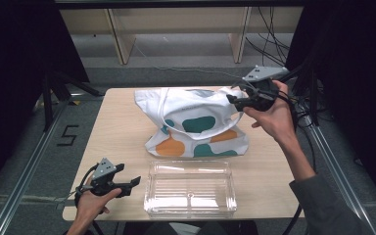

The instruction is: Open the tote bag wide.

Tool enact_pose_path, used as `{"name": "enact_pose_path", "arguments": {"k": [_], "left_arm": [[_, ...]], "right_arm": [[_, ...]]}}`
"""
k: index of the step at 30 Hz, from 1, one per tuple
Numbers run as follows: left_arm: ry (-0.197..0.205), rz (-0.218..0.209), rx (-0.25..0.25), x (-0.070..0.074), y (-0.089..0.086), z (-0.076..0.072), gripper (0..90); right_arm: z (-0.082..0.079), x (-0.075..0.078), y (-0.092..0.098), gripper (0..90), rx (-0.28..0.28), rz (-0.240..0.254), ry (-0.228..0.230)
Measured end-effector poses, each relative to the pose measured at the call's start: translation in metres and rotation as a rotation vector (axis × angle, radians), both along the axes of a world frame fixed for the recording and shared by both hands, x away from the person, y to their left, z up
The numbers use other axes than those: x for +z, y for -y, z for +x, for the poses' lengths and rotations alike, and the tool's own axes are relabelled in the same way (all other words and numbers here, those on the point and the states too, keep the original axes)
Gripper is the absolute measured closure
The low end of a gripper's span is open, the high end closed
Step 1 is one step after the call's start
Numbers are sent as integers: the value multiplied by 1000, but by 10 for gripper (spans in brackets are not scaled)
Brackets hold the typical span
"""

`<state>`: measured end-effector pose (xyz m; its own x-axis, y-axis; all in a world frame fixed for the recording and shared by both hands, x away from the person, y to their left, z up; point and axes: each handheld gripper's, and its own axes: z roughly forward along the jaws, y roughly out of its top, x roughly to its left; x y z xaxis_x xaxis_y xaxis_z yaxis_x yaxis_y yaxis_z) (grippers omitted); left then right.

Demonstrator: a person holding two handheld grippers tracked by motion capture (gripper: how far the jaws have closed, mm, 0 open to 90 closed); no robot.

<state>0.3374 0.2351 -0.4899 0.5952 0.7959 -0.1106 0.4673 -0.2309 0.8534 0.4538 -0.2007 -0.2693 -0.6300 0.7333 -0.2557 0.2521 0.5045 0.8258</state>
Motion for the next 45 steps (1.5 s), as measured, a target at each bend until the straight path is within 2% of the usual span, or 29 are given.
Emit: {"name": "enact_pose_path", "arguments": {"k": [1, 2, 3, 6, 8, 9, 14, 15, 16, 18, 19, 20, 21, 23, 24, 25, 26, 27, 30, 32, 34, 35, 36, 38, 39, 42, 43, 45], "left_arm": [[0, 0, 0, 0, 0, 0, 175], [0, -1, -1, 0, 0, 0, 175], [-2, 4, -2, 0, 0, 0, 175], [-3, 5, 0, 0, 0, 0, 176], [-2, 4, -2, 0, 0, 0, 176], [0, 3, -1, 0, 0, 0, 177], [-2, -2, -1, 0, 0, 0, 176], [2, 1, 3, 1, 0, -1, 177], [2, 1, 3, 1, 0, -1, 177], [13, 9, -9, 1, -1, 0, 177], [2, -1, 0, 0, 0, -1, 177], [2, -1, 0, 0, 0, -1, 177], [5, -2, 1, 1, 0, -1, 176], [13, 4, -13, 1, 0, 0, 176], [10, 5, -14, 1, -1, -1, 177], [10, 5, -14, 1, -1, -1, 176], [12, 9, -11, 1, -1, 0, 176], [11, 7, -6, 1, 0, 0, 176], [11, 7, -8, 1, 0, 0, 176], [14, 8, -6, 1, 0, 0, 176], [6, -3, 1, 0, 0, 0, 178], [4, -3, -6, 0, 0, 0, 179], [4, -2, -5, 0, 0, 0, 179], [8, 0, 1, 1, 0, 0, 179], [10, 4, -1, 1, -1, -1, 183], [15, 12, -3, 1, -2, 0, 183], [16, 7, -3, 1, -2, 1, 183], [15, 7, -3, 1, -1, 0, 183]], "right_arm": [[0, 0, 0, 468, 0, 0, 0], [5, 1, -3, 477, 6, -16, -9], [14, 3, -10, 479, -4, -52, -15], [26, 4, -19, 495, -10, -83, -50], [31, 3, -21, 505, -9, -98, -36], [36, 2, -28, 515, -16, -115, -70], [46, -3, -37, 539, -3, -149, -95], [50, -5, -39, 541, -25, -169, -84], [51, -6, -40, 553, -33, -168, -88], [54, -9, -40, 576, -25, -181, -98], [56, -9, -40, 603, -20, -185, -118], [56, -9, -40, 603, -20, -185, -118], [58, -11, -39, 695, -15, -195, -113], [58, -10, -37, 760, 8, -216, -107], [57, -8, -37, 807, -1, -229, -108], [57, -8, -37, 807, -1, -229, -108], [56, -6, -37, 876, 21, -236, -112], [52, -2, -36, 887, 36, -241, -86], [44, 9, -34, 889, 50, -252, -44], [40, 14, -34, 890, 52, -243, -31], [30, 23, -32, 890, 70, -225, 4], [21, 32, -29, 891, 103, -235, 51], [17, 35, -27, 891, 117, -233, 61], [13, 37, -26, 891, 129, -230, 68], [2, 38, -24, 892, 137, -233, 77], [-5, 37, -22, 892, 160, -237, 86], [-14, 32, -19, 892, 184, -230, 102], [-17, 30, -18, 892, 191, -227, 94]]}}
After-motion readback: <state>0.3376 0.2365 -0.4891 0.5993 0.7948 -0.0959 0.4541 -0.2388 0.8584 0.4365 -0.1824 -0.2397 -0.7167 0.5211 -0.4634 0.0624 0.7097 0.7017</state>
